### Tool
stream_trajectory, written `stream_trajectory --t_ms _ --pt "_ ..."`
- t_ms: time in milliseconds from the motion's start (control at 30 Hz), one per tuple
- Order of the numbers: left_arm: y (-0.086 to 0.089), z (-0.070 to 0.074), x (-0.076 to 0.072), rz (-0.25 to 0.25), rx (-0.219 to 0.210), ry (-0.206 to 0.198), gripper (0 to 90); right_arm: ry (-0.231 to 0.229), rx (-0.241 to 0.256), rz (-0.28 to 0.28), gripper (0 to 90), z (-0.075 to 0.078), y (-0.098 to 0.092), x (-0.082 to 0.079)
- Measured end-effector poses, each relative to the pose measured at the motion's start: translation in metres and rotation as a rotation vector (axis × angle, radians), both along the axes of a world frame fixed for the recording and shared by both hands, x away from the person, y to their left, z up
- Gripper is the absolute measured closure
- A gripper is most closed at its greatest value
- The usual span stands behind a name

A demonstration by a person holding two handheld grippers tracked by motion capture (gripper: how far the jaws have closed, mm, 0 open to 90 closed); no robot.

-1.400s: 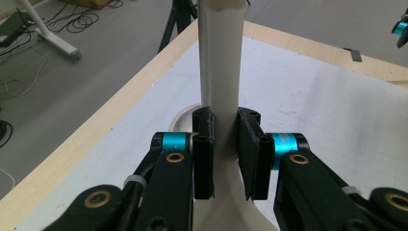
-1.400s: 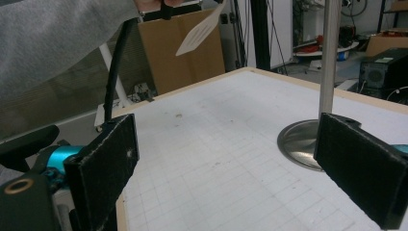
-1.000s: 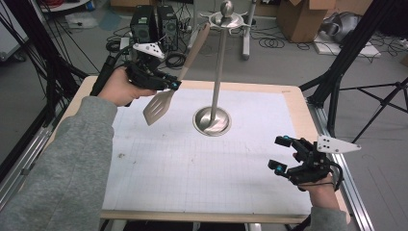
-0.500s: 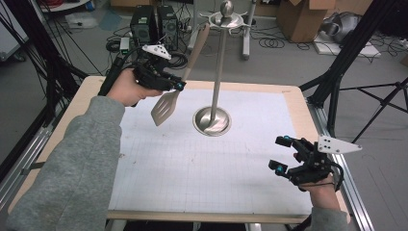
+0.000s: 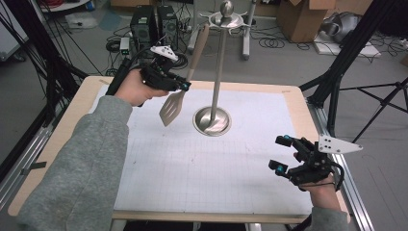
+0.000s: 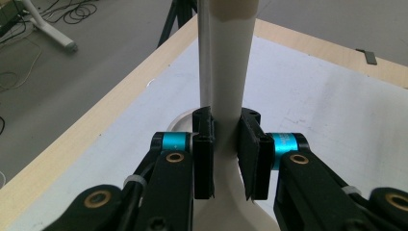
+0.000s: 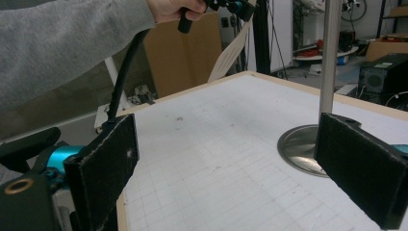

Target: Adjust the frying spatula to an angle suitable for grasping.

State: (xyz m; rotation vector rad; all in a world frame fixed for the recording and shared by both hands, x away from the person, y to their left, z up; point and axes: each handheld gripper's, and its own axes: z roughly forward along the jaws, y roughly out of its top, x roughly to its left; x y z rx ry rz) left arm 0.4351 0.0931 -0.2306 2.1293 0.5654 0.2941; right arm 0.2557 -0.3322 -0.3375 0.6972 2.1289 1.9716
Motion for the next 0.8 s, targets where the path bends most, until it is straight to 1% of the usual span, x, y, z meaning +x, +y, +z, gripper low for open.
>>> stream_trajectory --t_ms 100,233,267,367,600,633,667,733,800 --pt "-0.003 -0.001 0.001 0.001 0.002 0.000 76.9 0.004 0.003 0.002 7.5 0.001 0.000 -0.001" --pt "-0.007 -0.002 0.002 -0.003 0.000 0.004 76.8 -0.005 0.001 -0.001 7.5 0.001 -0.001 -0.001" --pt "-0.007 -0.003 0.002 -0.003 -0.002 0.002 76.8 0.001 0.003 -0.001 7.5 0.002 -0.001 -0.001" --pt "-0.008 -0.003 0.003 -0.001 -0.005 0.002 76.8 -0.009 0.002 -0.001 7.5 0.002 -0.001 -0.001" --pt "-0.009 -0.005 0.003 -0.007 -0.002 -0.019 75.1 -0.005 0.002 -0.002 7.5 0.002 -0.001 -0.002" --pt "-0.008 -0.005 0.003 -0.008 -0.004 -0.023 73.6 -0.005 0.002 -0.001 7.5 0.002 -0.001 -0.002" --pt "-0.008 -0.005 0.003 -0.012 -0.010 -0.016 70.9 -0.005 0.002 0.001 7.5 0.002 -0.001 -0.002" --pt "-0.007 -0.008 0.002 -0.020 0.000 -0.017 62.6 -0.007 0.000 0.002 7.5 0.003 0.000 -0.002" --pt "-0.006 -0.011 0.002 -0.015 -0.001 -0.020 54.1 -0.006 -0.001 0.002 7.5 0.003 0.000 -0.003"
